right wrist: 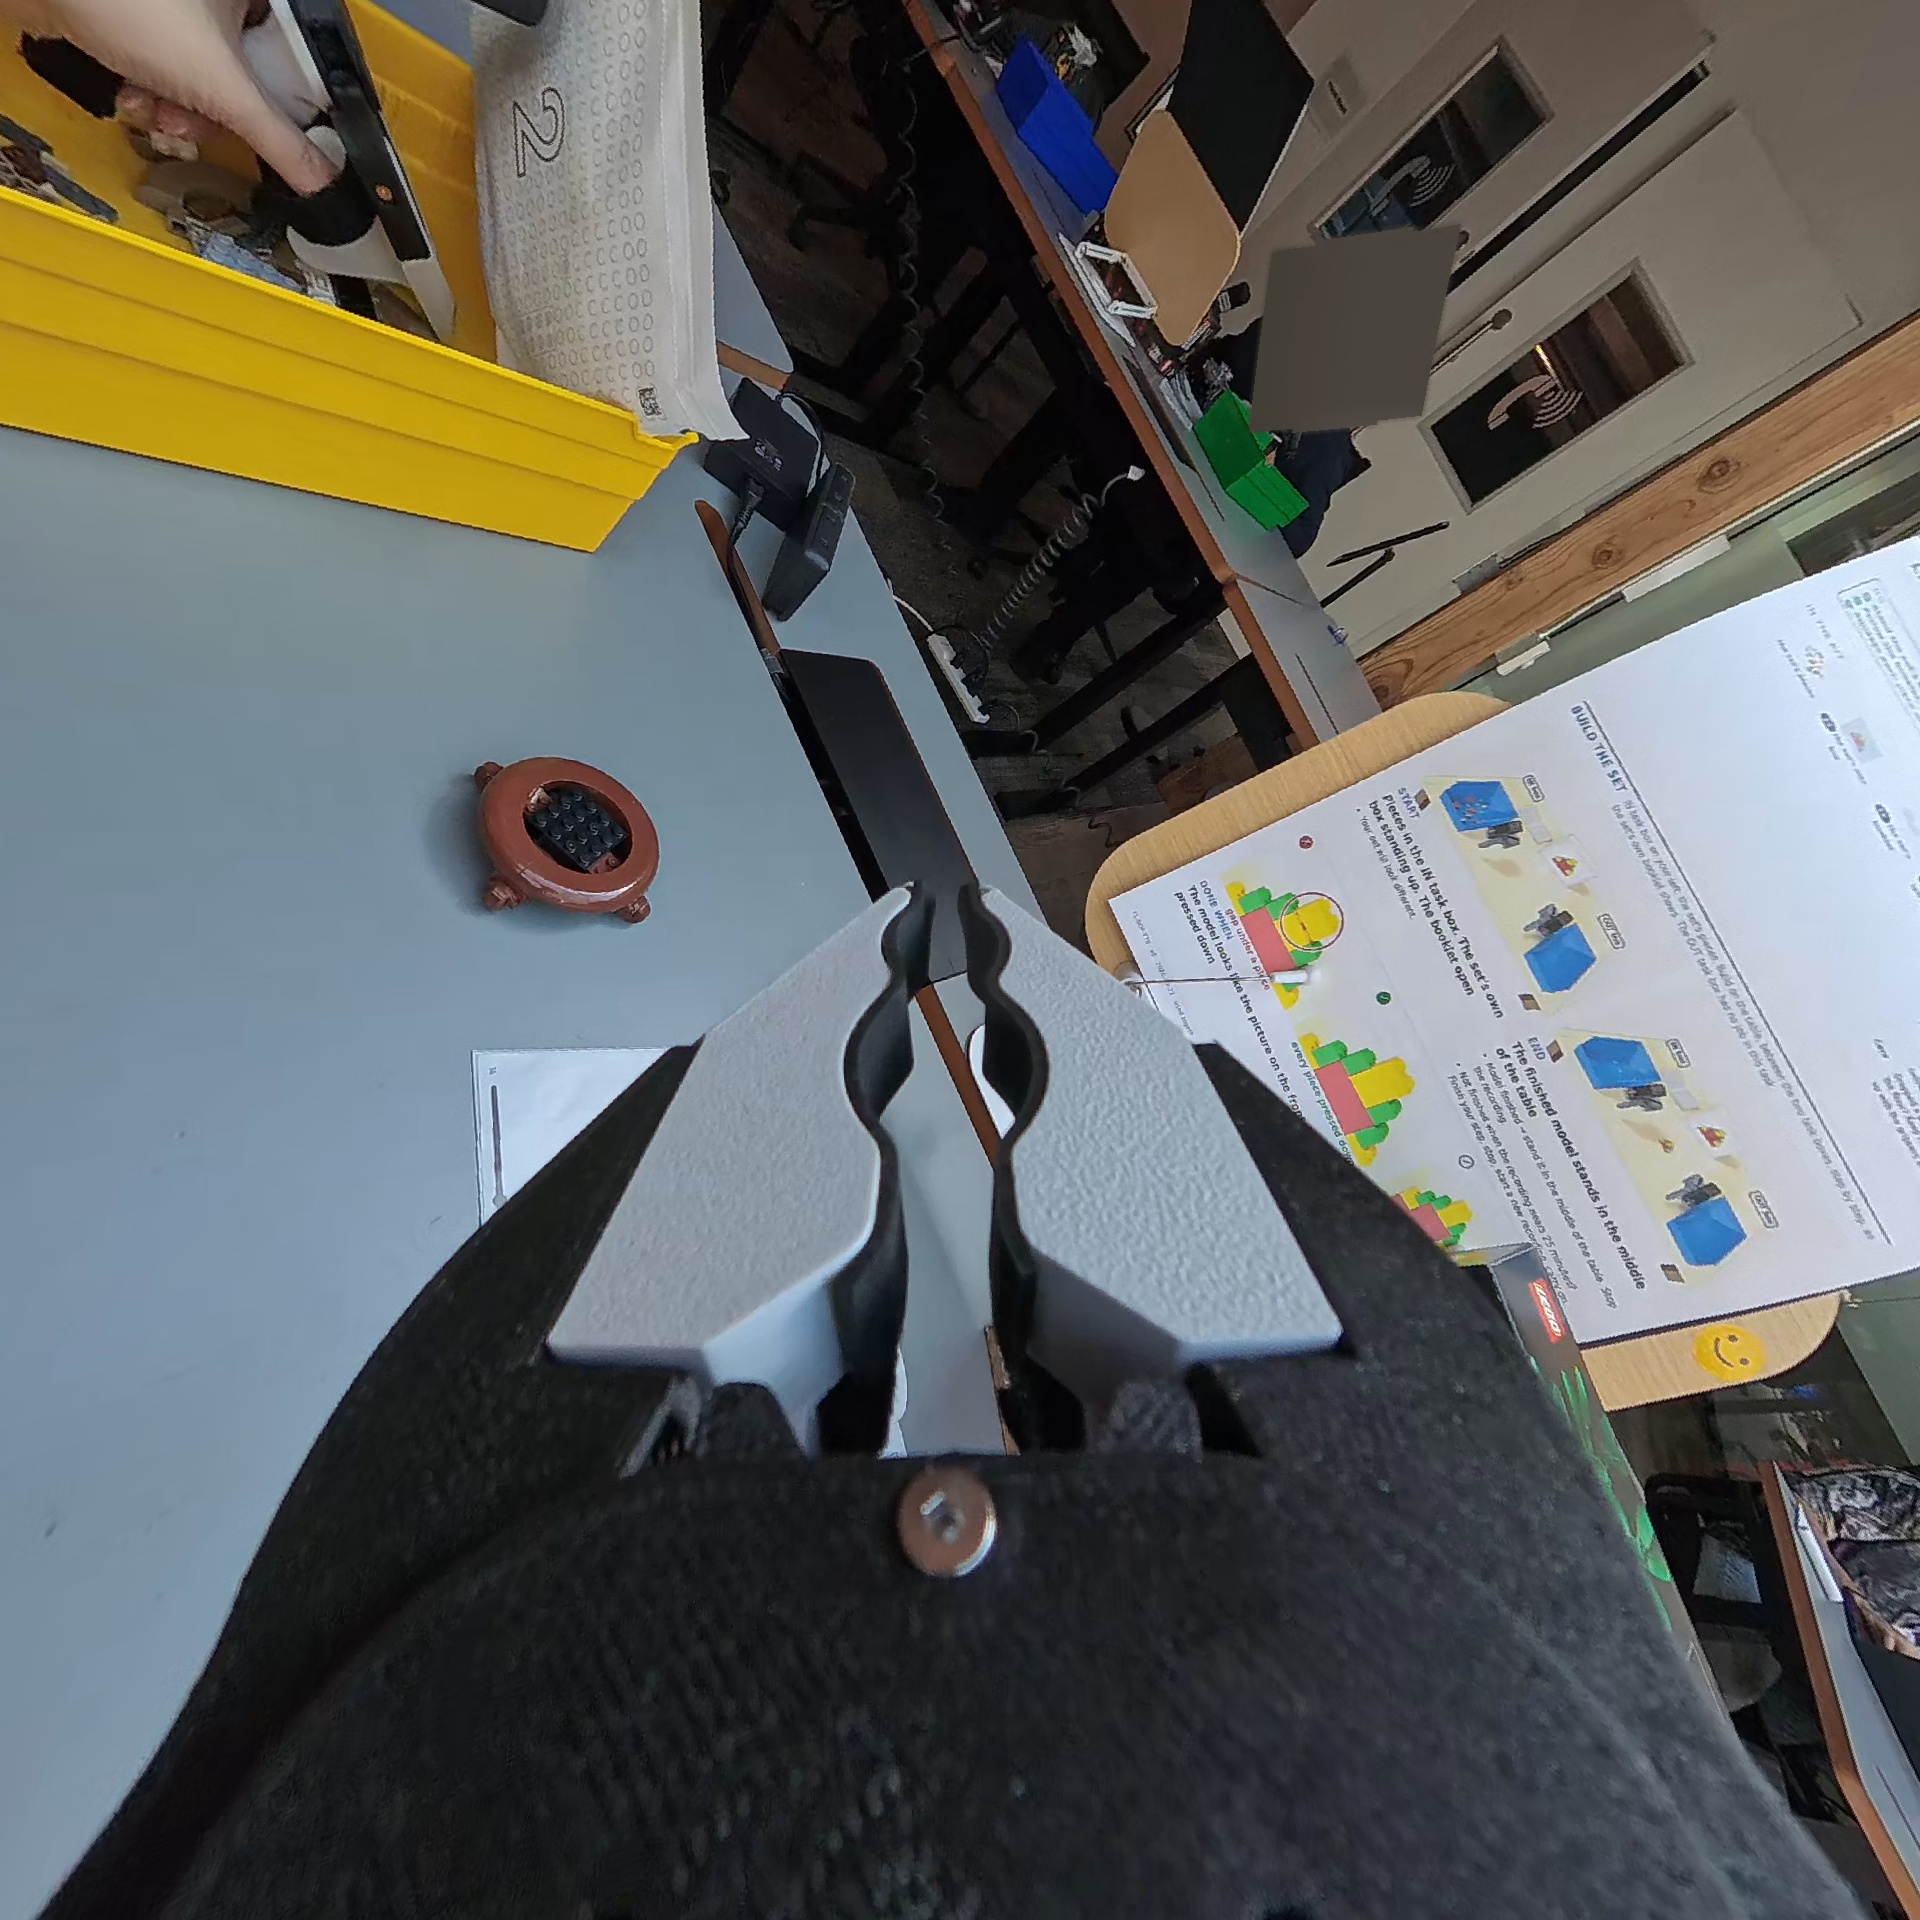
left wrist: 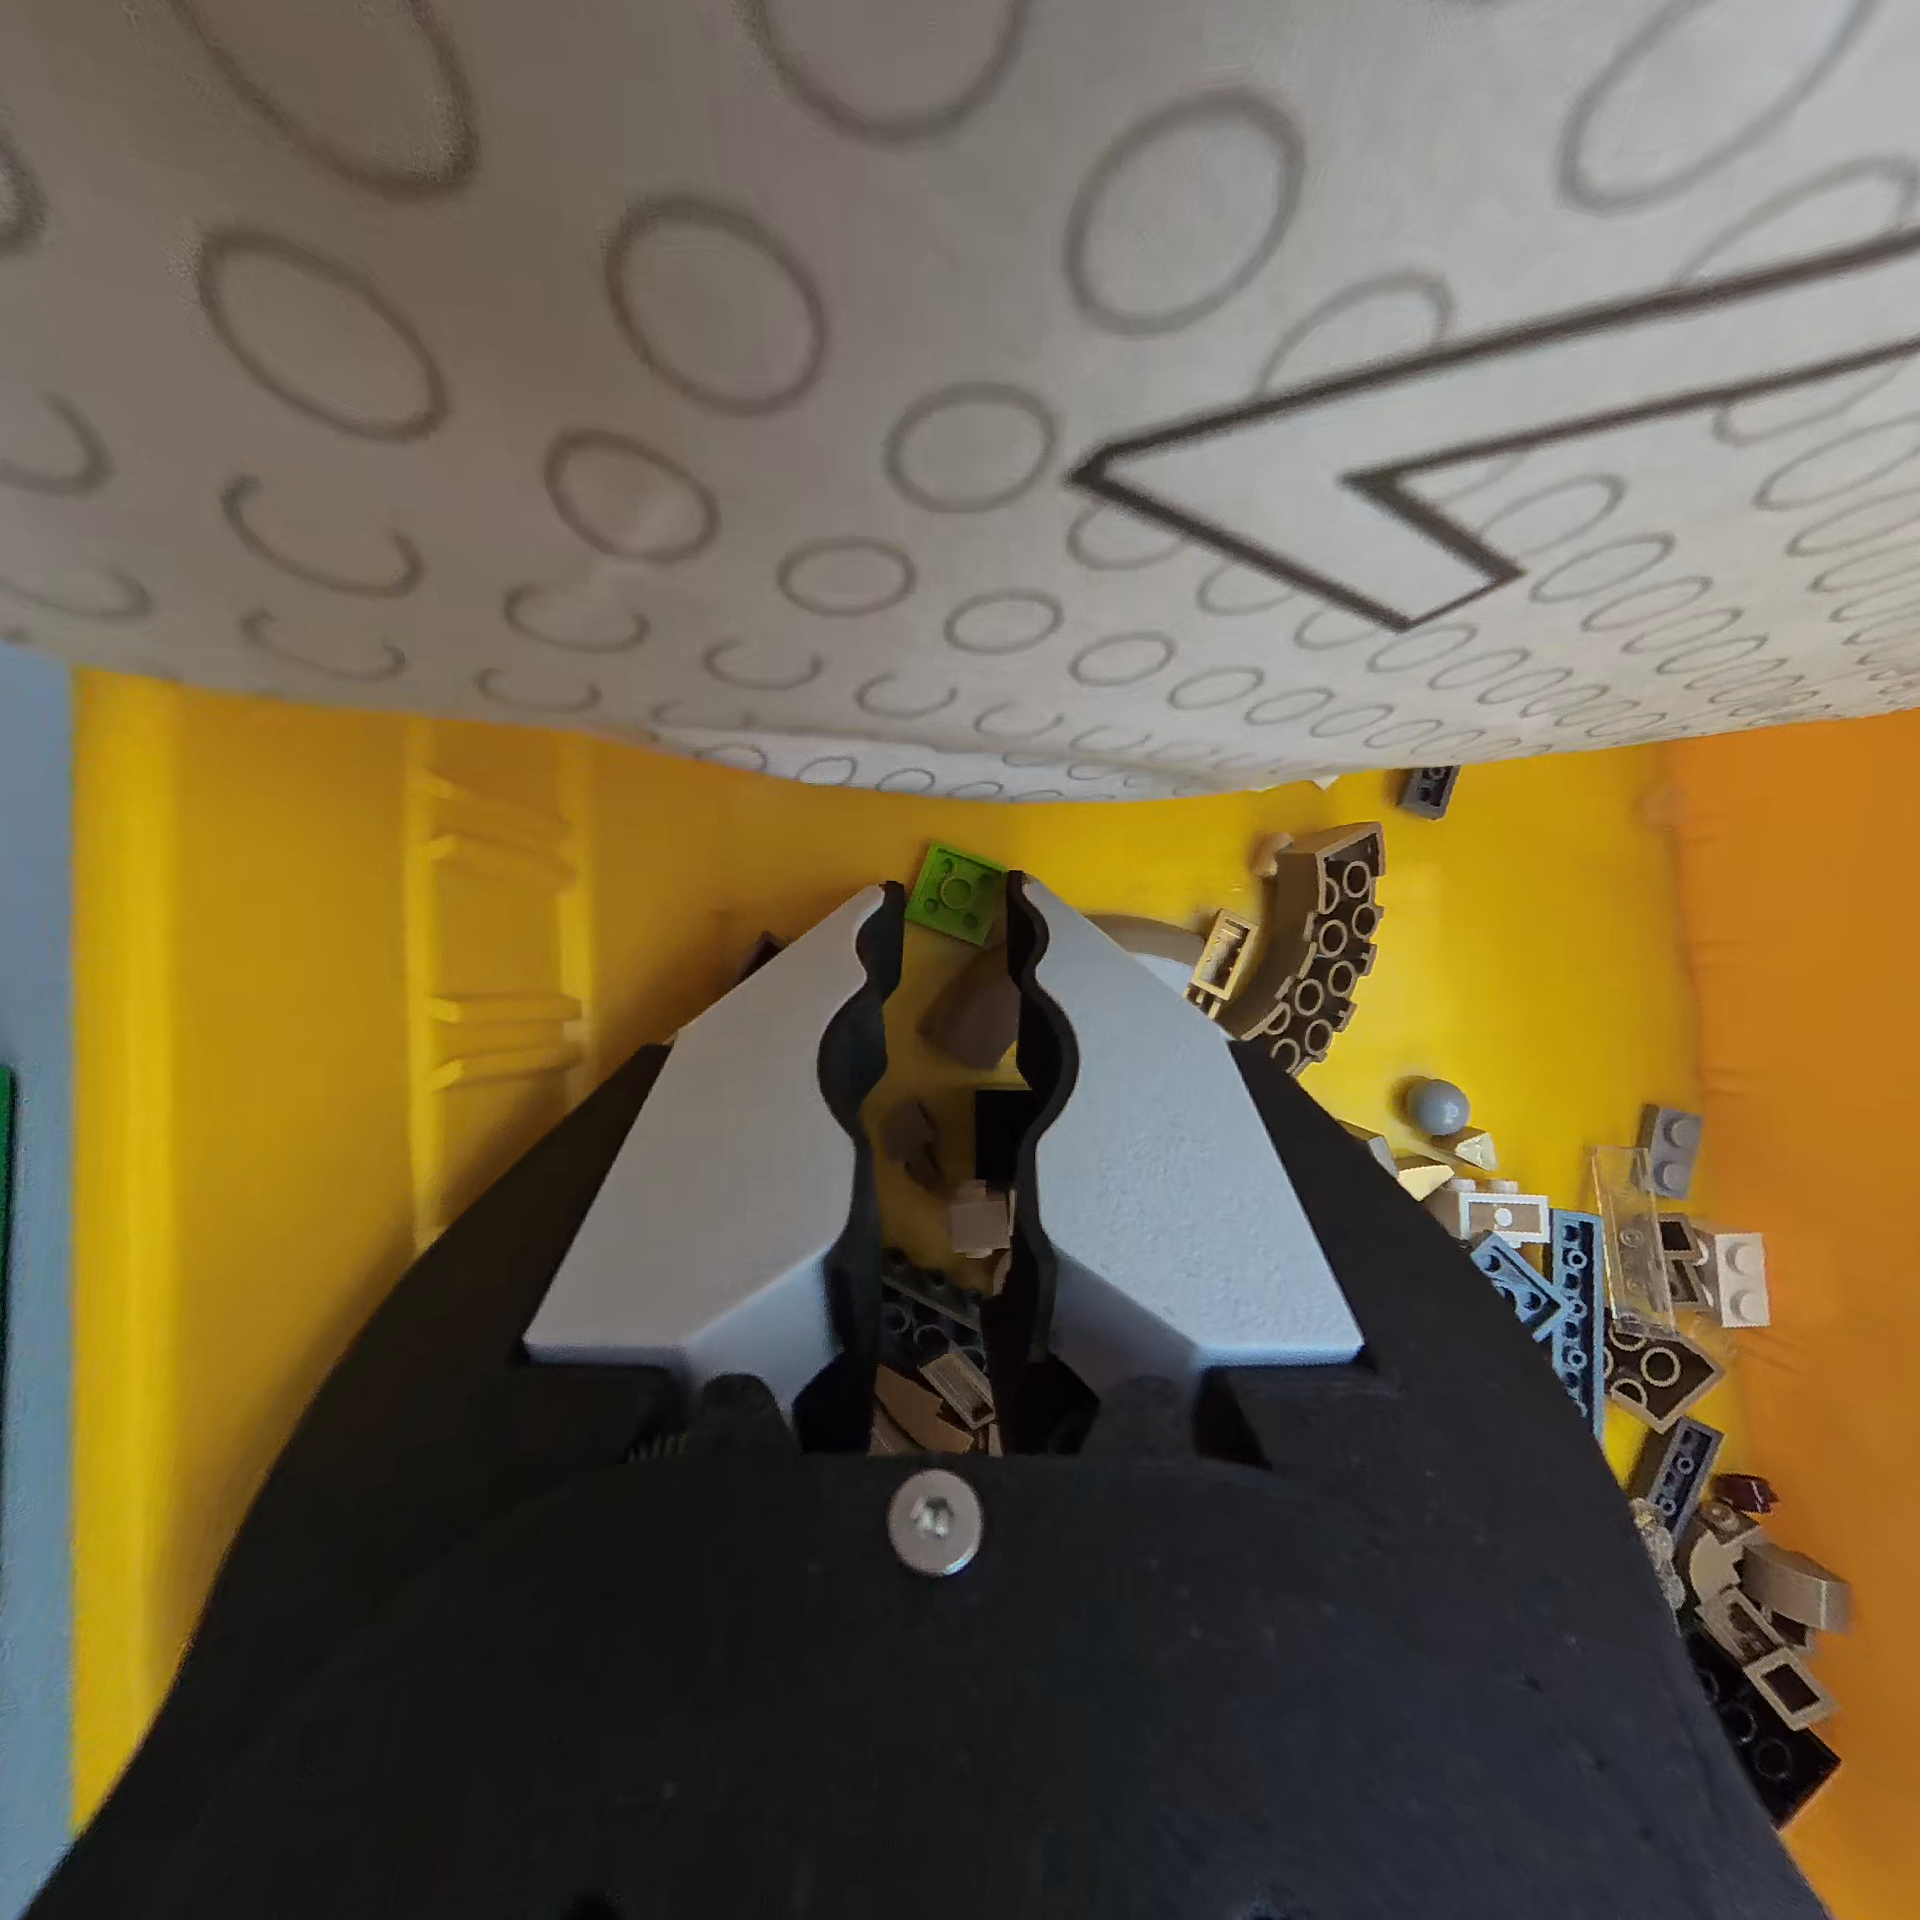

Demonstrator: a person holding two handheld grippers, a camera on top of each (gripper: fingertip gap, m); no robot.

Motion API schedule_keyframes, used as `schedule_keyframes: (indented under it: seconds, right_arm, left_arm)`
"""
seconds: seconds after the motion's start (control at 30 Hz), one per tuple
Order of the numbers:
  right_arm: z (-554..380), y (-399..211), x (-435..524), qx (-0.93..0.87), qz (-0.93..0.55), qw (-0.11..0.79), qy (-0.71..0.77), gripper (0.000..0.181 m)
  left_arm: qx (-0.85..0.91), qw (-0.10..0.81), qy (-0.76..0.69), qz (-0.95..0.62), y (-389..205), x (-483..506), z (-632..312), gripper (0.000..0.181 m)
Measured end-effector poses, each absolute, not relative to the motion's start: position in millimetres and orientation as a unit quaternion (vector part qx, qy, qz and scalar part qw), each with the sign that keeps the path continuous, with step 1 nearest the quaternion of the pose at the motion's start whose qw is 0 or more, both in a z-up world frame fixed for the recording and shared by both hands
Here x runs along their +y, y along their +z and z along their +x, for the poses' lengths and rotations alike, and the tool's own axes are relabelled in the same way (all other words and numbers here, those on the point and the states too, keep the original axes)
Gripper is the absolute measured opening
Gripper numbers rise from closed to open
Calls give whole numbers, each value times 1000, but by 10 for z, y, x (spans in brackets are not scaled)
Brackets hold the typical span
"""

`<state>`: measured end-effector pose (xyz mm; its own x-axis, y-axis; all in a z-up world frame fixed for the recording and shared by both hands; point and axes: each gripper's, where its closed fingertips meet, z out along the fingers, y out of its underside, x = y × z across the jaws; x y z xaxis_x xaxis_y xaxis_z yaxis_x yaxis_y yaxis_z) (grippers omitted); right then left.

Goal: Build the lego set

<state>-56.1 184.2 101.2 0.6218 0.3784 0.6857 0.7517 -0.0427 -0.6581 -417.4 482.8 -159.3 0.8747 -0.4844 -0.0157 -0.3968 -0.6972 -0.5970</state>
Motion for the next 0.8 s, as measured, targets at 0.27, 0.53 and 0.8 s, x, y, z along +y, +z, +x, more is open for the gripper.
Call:
schedule_keyframes:
  seconds: [0.27, 0.53, 0.8]
  right_arm:
    - [-563, 1012, 1836, -405, -701, 564, -164, 5]
    - [-1174, 858, 1790, -491, -643, 582, -84, 18]
    - [-2189, -37, 1345, -633, -511, 580, 47, 25]
  left_arm:
    - [222, 361, -62, -904, -1345, 4787, -4255, 17]
    - [271, 423, -277, -819, -412, 3666, -3573, 17]
    - [545, 197, -497, -646, -203, 1640, -2500, 17]
